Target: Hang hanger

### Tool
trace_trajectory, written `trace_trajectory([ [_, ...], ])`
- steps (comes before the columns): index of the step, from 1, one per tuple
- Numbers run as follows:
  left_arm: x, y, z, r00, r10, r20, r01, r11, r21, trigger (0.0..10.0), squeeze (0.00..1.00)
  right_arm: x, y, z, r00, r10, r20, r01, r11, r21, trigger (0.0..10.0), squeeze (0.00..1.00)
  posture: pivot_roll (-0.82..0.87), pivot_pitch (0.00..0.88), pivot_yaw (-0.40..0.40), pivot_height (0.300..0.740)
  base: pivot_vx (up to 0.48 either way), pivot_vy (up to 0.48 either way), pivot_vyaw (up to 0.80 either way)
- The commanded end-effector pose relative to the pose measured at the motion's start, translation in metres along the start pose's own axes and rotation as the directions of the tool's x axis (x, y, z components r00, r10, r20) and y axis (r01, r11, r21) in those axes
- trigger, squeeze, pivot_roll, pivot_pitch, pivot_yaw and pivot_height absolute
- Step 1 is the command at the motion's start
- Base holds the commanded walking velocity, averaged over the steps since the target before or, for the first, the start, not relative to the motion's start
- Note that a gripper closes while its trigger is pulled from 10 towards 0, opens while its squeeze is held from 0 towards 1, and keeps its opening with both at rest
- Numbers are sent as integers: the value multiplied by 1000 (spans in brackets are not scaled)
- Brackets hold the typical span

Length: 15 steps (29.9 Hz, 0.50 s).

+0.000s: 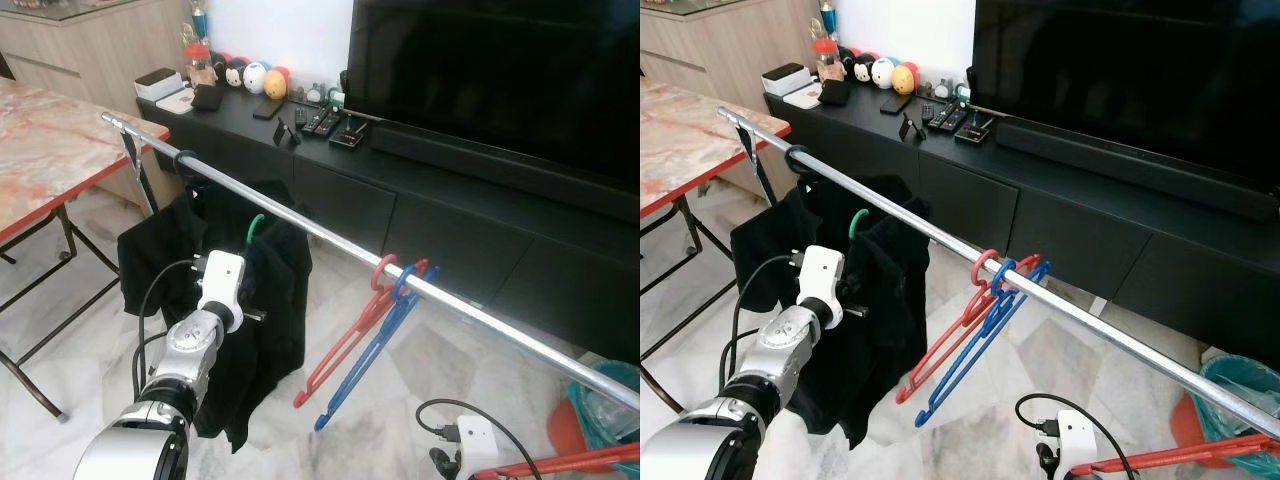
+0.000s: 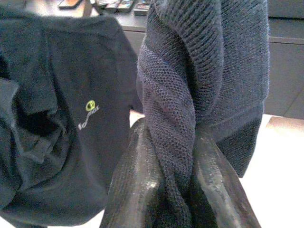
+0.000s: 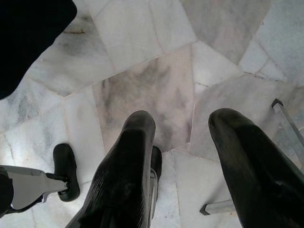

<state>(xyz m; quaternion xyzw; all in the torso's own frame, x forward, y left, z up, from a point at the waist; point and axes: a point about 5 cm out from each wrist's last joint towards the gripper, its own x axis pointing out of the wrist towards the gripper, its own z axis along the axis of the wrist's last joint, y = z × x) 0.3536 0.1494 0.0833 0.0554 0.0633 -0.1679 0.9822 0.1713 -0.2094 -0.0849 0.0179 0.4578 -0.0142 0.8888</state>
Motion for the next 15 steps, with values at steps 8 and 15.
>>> trace_trajectory([
  [8,12,-12,14,999,-42,5,42,998,40,10000,0,0,-2,1,1000,-6,2,6,1000,2,10000,0,-92,0,-17,740,0,0,0],
  [15,24,-28,22,994,-100,-45,103,993,61,10000,0,0,-2,2,1000,-3,4,3,1000,0,10000,0,-94,0,-14,740,0,0,0],
])
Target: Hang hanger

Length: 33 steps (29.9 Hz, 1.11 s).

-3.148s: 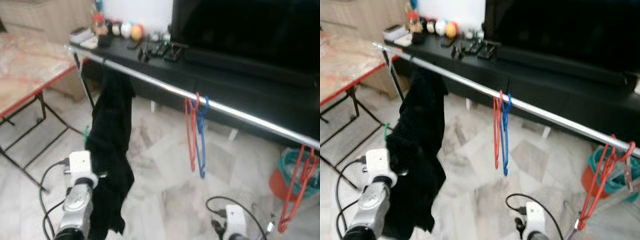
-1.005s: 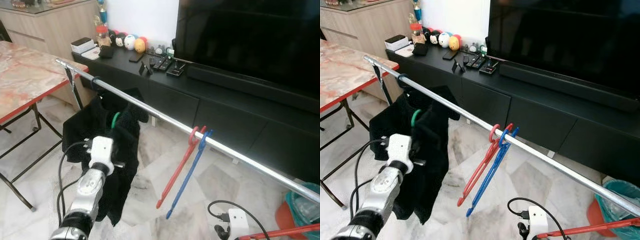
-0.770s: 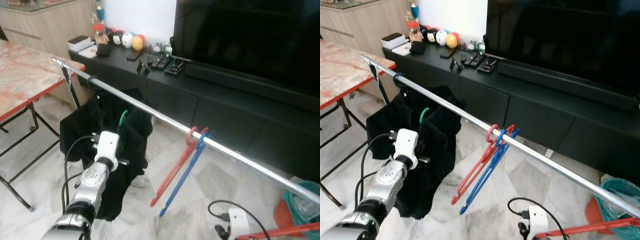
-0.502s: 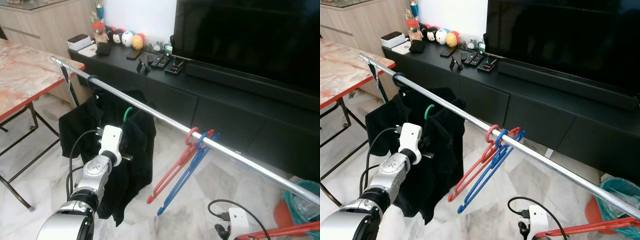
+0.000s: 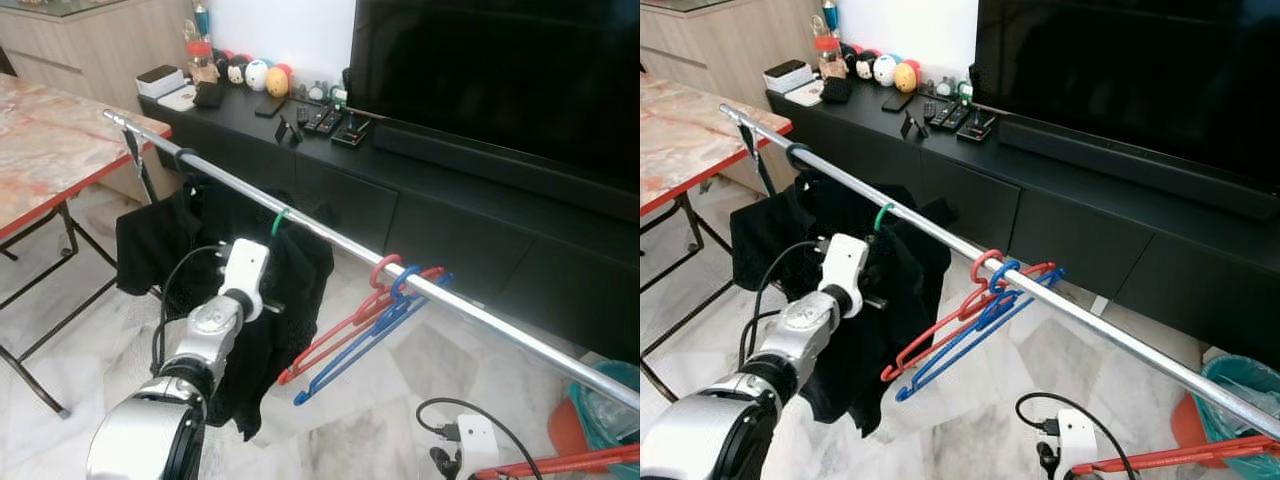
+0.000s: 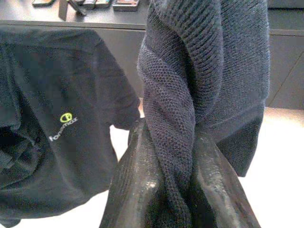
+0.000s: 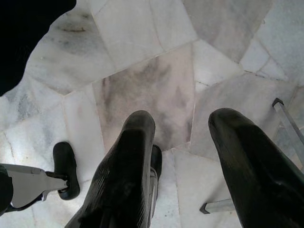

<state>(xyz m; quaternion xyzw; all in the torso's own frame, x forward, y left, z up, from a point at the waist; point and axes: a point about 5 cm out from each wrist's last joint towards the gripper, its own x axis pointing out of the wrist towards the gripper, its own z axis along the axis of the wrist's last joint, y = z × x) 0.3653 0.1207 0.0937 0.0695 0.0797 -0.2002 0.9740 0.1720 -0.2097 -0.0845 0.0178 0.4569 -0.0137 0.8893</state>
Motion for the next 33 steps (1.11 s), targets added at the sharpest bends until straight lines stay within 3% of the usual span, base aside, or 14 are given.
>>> trace_trajectory([
  [1,6,-8,7,998,-56,-20,56,998,35,10000,0,0,-1,1,1000,-4,2,4,1000,1,10000,0,-93,0,-13,740,0,0,0],
  [10,11,-22,11,984,-172,-48,174,984,40,10000,0,1,1,3,1000,-3,12,3,1000,15,10000,0,-110,0,15,740,0,0,0],
  [16,13,-29,13,962,-257,-94,266,959,99,10000,0,1,6,3,1000,1,17,-2,1000,30,10000,0,-118,0,48,740,0,0,0],
  [25,6,-18,-5,956,-209,-204,236,964,121,10000,0,2,11,2,1000,-2,27,0,998,59,10000,0,-135,0,95,740,0,0,0],
  [32,4,-10,-8,962,-168,-214,197,973,120,10000,0,2,12,2,1000,-1,28,-1,998,62,10000,0,-129,0,90,740,0,0,0],
  [33,3,-8,-9,965,-159,-210,185,976,115,10000,216,2,12,2,1000,-1,29,-1,998,62,10000,0,-128,0,86,740,0,0,0],
])
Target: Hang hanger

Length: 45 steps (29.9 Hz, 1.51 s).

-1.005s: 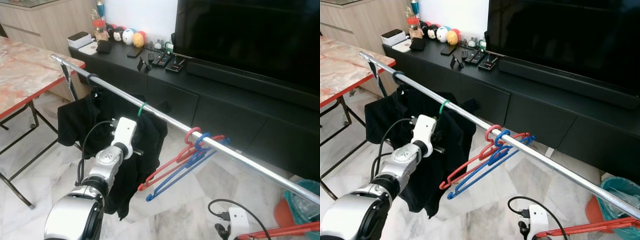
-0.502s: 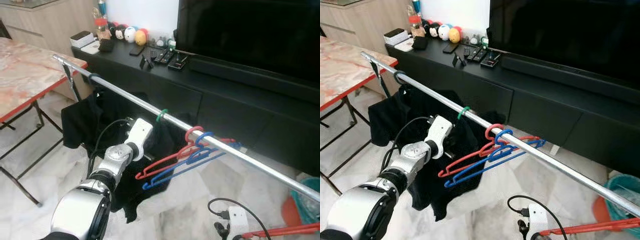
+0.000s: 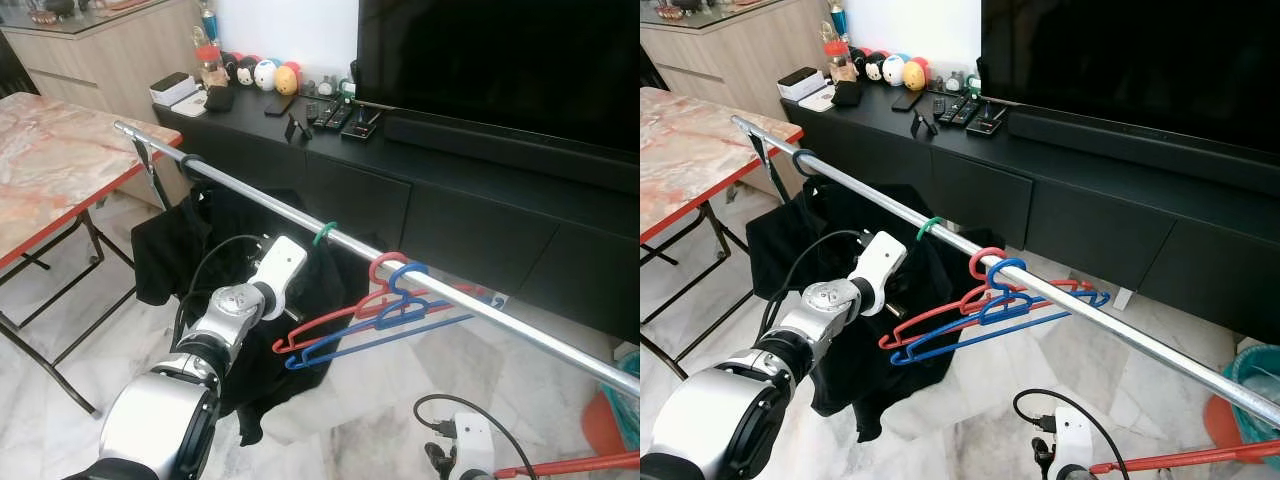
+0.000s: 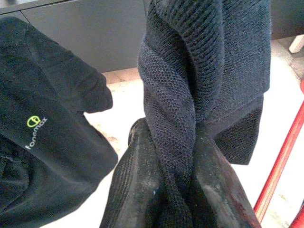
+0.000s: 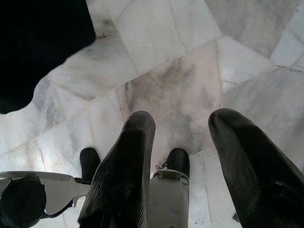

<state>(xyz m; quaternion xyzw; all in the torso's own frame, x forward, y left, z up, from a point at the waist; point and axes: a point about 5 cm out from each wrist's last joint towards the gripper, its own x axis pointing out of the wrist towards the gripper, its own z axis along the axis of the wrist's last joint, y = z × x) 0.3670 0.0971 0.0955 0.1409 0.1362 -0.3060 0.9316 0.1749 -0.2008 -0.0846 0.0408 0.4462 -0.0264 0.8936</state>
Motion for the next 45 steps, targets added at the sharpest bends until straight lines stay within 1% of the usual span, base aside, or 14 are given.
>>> trace_trajectory([
  [1,-8,9,-18,996,47,-71,-48,999,-20,10000,216,0,2,0,1000,1,7,-1,1000,10,10000,0,-127,0,85,740,0,0,0],
  [2,-10,11,-21,996,68,-63,-71,996,-46,10000,1000,0,2,1,1000,0,7,0,1000,8,10000,0,-125,0,81,740,0,0,0],
  [5,-13,15,-24,993,108,-41,-112,987,-111,10000,1000,0,0,2,1000,0,8,0,1000,-3,10000,0,-114,0,65,740,0,0,0],
  [18,-23,21,-36,990,139,3,-135,967,-217,10000,1000,0,-5,5,1000,-3,7,3,999,-32,10000,0,-94,0,41,740,0,0,0],
  [26,-32,21,-39,990,101,99,-79,976,-205,10000,1000,0,-8,5,1000,-23,18,23,999,-24,10000,0,-89,0,34,740,0,0,0],
  [30,-45,22,-40,963,164,215,-114,967,-227,10000,1000,-1,-8,4,1000,-21,16,21,999,-31,10000,0,-88,0,33,740,0,0,0],
  [34,-57,25,-43,929,254,268,-193,953,-234,10000,1000,-1,-9,4,1000,-23,14,23,999,-31,10000,0,-87,0,28,740,0,0,0],
  [35,-62,26,-46,918,288,275,-226,945,-235,10000,753,-1,-10,3,1000,-24,13,24,999,-33,10000,0,-85,0,26,740,0,0,0],
  [36,-66,26,-49,904,325,277,-263,935,-238,10000,0,-1,-10,3,1000,-25,12,25,999,-34,10000,0,-85,0,26,740,0,0,0],
  [38,-70,26,-51,892,357,279,-295,925,-241,10000,0,-1,-10,3,1000,-26,11,26,999,-35,10000,0,-82,0,24,740,0,0,0],
  [39,-79,25,-58,856,439,271,-378,891,-252,10000,0,-2,-11,2,1000,-28,9,28,999,-38,10000,0,-78,0,23,740,0,0,0],
  [41,-86,24,-66,823,510,250,-449,854,-262,10000,0,-2,-11,2,1000,-29,8,30,999,-41,10000,0,-77,0,22,740,0,0,0],
  [44,-92,24,-75,781,589,208,-527,800,-288,10000,0,-2,-12,2,1000,-30,7,31,999,-42,10000,0,-77,0,20,740,0,0,0],
  [45,-94,22,-82,778,603,176,-554,791,-261,10000,0,-2,-12,2,1000,-30,7,30,999,-44,10000,0,-77,0,20,740,0,0,0],
])
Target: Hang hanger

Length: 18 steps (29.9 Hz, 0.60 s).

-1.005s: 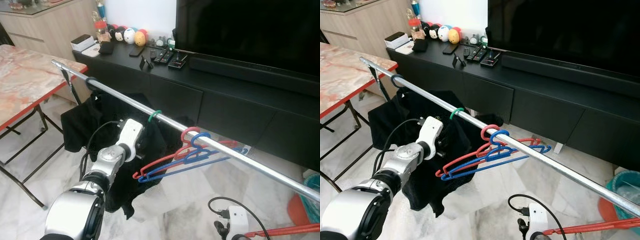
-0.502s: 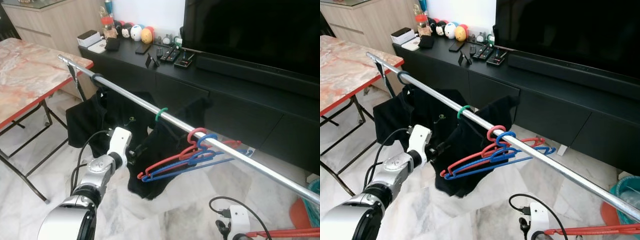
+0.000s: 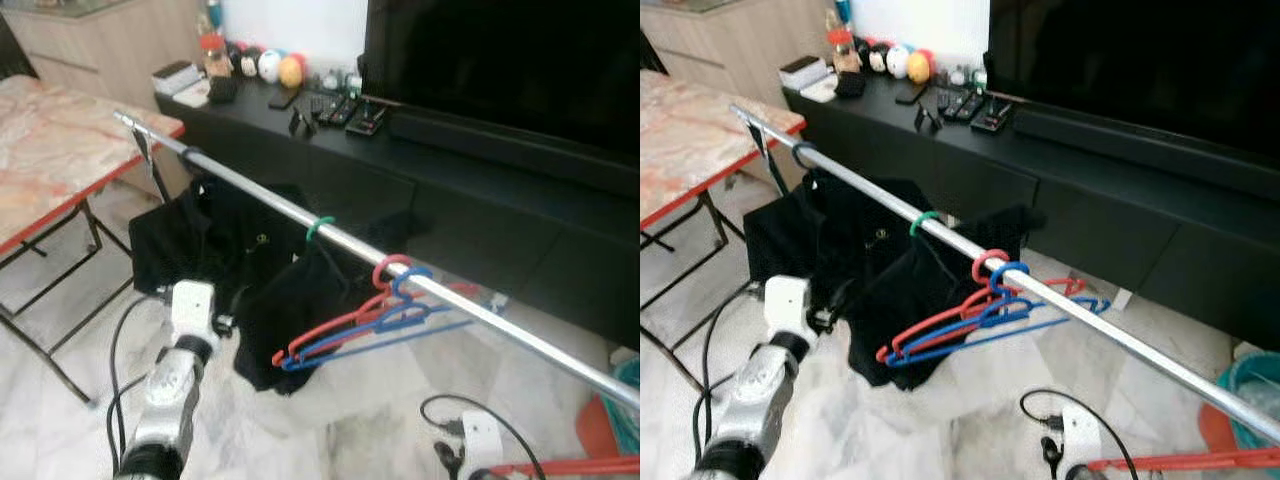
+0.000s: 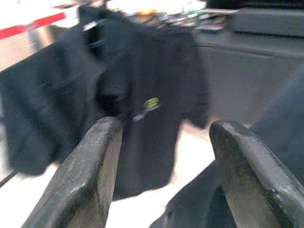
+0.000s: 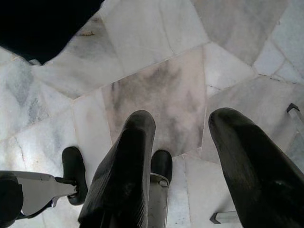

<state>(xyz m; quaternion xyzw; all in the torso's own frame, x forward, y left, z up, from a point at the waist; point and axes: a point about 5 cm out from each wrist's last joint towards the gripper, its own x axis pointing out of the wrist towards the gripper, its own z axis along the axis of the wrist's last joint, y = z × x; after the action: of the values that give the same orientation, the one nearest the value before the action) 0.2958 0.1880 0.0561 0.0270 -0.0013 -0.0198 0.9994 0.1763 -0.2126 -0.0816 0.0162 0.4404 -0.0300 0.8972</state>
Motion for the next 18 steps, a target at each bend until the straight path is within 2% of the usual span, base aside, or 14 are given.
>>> trace_trajectory([
  [1,-4,4,-4,999,37,-9,-36,998,42,10000,0,0,0,-3,1000,-2,-9,2,1000,-5,10000,0,-76,0,16,740,0,0,0],
  [6,-9,3,-13,997,56,-47,-53,996,79,10000,0,-1,1,-3,1000,-2,-12,2,1000,-5,10000,0,-87,0,23,740,0,0,0],
  [18,-9,-3,-12,995,96,-30,-94,993,65,10000,0,-1,-1,-3,1000,-8,-15,8,1000,0,10000,0,-76,0,14,740,0,0,0],
])
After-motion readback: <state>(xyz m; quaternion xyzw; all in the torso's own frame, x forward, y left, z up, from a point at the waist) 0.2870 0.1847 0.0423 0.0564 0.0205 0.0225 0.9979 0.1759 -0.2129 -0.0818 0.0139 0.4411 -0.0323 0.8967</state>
